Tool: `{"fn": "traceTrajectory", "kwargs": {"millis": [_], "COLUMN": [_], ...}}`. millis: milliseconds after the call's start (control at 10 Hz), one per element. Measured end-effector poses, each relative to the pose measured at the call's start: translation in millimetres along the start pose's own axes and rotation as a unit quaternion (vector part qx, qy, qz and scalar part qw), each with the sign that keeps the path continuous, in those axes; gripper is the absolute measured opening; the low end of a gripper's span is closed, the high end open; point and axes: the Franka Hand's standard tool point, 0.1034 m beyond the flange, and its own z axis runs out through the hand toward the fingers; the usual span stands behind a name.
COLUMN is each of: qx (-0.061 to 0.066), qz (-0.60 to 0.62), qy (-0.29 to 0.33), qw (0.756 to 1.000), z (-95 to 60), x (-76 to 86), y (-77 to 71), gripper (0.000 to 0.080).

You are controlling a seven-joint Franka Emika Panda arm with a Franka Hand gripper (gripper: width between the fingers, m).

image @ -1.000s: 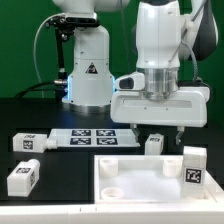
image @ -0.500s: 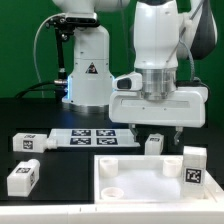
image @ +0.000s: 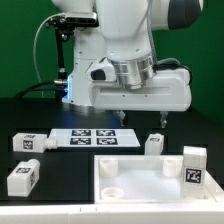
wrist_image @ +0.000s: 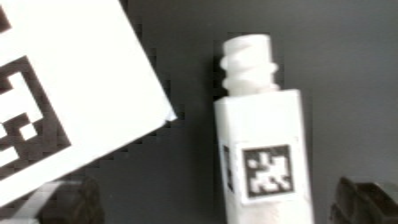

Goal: Assemble square table

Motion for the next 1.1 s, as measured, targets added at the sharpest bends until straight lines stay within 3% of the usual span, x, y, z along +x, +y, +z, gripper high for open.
{"fn": "traceTrajectory", "kwargs": {"millis": [300,400,600,900,1100], "qx": [0.010,0.022,0.019,0.019,0.012], "qz": [-0.038,-0.063,-0.059,-0.056,-0.050], "qy": [-0.107,-0.137,-0.177,-0.175,-0.175], "qw": [0.993,0.988,0.982,0.983,0.983], "z": [-15.5,-17.1,-15.1,-14.3,-7.7], "x": [6.9,16.6,19.0,20.6,31.3], "y": [-22.0,-26.4,-21.4,-20.2,-28.4], "gripper": [0.0649,0.0649,0.0649,0.0649,0.0649]}}
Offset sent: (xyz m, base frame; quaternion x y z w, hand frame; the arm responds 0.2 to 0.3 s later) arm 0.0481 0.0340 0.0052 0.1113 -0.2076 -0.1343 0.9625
